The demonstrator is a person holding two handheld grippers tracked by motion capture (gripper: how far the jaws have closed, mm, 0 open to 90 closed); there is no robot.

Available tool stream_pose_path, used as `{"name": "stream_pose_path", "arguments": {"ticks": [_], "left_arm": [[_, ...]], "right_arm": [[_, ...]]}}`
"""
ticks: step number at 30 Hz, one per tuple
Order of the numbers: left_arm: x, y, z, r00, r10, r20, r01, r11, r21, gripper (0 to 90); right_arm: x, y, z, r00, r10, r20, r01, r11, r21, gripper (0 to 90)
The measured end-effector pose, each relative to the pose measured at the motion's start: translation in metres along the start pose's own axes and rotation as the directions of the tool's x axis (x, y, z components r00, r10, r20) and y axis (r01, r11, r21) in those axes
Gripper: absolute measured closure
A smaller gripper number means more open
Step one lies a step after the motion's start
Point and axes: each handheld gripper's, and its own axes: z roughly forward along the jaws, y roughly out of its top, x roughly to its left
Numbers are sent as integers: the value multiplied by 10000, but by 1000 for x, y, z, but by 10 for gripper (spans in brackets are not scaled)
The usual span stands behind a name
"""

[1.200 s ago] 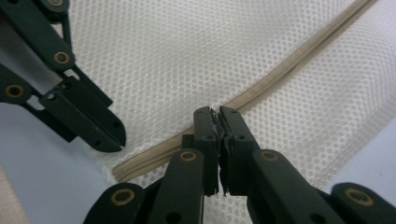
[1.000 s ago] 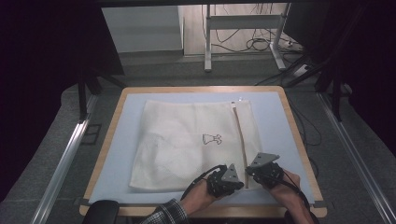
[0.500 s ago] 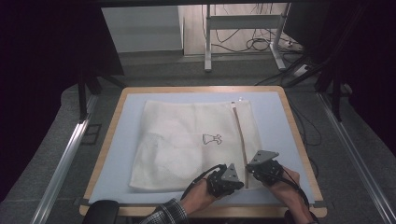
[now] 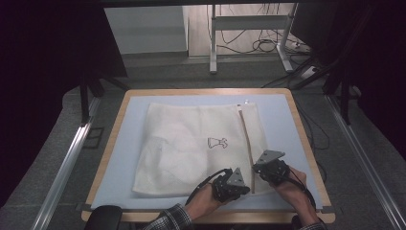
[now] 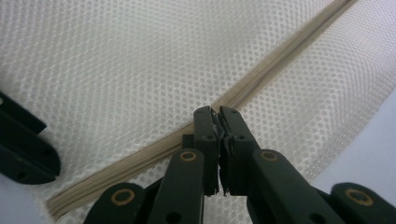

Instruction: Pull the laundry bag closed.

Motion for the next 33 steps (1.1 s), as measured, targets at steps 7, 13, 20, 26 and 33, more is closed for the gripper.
{"name": "stream_pose_path", "arguments": {"ticks": [7,13,20,26,33], "left_arm": [[0,0,0,10000,-11,6,11,10000,0,897],[0,0,0,10000,0,-2,0,10000,3,896],[0,0,0,10000,-36,6,36,10000,6,896],[-1,0,0,10000,-91,9,91,9999,-47,897],[-1,0,1,10000,-98,4,98,9999,-64,897]], "right_arm": [[-5,3,4,10000,-63,64,63,10000,50,853],[-9,4,7,9999,-58,114,57,9999,110,852],[-13,7,11,9995,-149,296,145,9998,159,853],[-17,9,14,9991,-176,392,169,9997,191,851],[-22,12,18,9984,-189,529,177,9996,222,853]]}}
